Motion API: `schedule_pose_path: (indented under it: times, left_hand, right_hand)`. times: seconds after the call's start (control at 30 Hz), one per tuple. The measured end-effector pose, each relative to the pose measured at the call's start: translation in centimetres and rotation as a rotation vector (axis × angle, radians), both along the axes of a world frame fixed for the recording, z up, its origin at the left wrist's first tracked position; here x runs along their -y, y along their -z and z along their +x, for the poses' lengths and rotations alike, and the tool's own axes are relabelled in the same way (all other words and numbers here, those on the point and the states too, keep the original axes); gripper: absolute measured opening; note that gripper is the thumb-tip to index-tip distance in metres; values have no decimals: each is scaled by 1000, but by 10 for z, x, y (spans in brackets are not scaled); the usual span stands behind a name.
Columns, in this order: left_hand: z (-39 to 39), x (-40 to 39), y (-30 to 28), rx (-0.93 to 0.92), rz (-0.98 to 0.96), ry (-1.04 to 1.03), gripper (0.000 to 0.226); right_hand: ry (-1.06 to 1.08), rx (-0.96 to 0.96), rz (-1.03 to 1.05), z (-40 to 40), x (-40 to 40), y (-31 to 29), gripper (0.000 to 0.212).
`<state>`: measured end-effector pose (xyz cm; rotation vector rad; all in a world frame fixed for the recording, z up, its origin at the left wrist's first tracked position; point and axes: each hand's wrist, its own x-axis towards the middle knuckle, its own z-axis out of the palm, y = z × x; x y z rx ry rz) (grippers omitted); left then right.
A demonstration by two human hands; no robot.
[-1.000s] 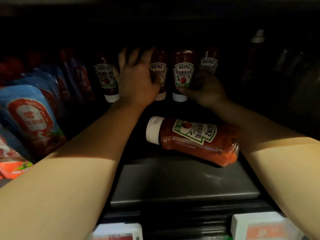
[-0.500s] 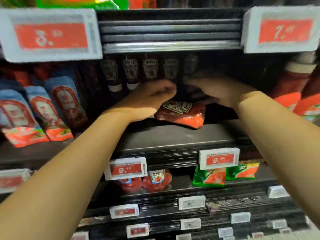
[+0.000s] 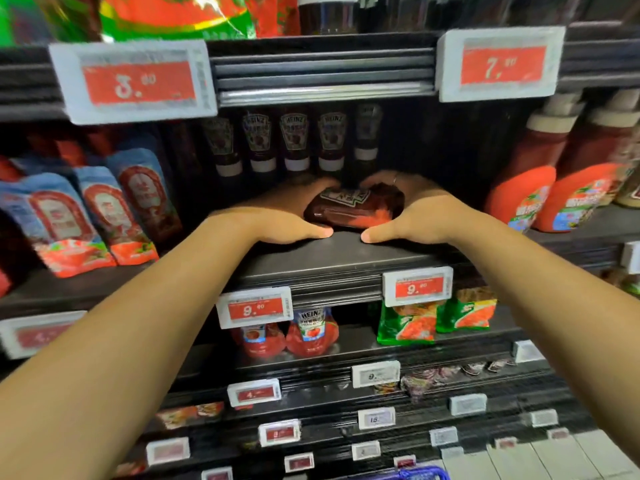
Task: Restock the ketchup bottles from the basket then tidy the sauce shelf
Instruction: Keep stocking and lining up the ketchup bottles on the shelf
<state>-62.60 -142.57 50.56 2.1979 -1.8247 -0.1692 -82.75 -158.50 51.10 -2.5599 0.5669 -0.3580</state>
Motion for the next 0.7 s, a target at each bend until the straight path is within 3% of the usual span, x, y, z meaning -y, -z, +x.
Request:
schedule_pose_path:
  times: [0.1, 0.27, 0.37, 0.47, 0.57, 0.7]
  left_hand:
    - [-2, 10, 0, -103, -78, 15, 70]
    - [-6, 32, -5, -383, -173, 21, 50]
    - [-12, 50, -5, -521, -198, 18, 65]
    - [-18, 71, -6, -707, -242, 18, 73]
    - [-19, 93, -7, -858, -328, 19, 58]
    - [-12, 120, -1, -1041, -483, 31, 34]
  right_hand:
    - [-2, 105, 106, 0, 9, 1, 65]
    - [94, 496, 388, 14, 21, -4, 45]
    - [146, 592, 433, 26, 27, -18, 36]
    - [150, 715, 497, 40, 31, -31, 40]
    - [167, 786, 541, 55, 40, -39, 54]
    - [246, 757, 433, 71, 59, -40, 62]
